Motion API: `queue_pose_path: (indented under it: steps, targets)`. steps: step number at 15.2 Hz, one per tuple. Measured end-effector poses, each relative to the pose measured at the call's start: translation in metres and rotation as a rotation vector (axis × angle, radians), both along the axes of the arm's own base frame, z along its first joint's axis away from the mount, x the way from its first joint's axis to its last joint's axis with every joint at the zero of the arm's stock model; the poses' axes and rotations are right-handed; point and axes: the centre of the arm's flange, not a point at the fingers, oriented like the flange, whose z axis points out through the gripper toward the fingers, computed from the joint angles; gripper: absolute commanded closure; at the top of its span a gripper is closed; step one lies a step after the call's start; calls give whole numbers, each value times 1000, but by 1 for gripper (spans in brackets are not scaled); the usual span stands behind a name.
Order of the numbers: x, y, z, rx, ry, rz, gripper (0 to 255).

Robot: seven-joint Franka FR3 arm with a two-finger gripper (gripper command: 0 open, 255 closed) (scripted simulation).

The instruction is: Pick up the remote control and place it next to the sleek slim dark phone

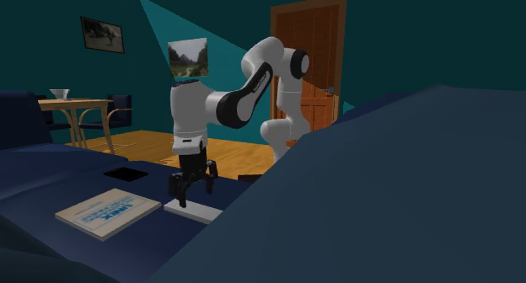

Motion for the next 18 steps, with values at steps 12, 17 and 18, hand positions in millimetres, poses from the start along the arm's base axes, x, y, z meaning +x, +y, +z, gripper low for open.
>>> queue_pose_path:
  steps: [12,17,18]
  targets:
    - [2,-1,-40,-1,1,13,0]
    - [2,-1,-39,-1,0,13,255]
    - [2,-1,-39,-2,0,13,255]
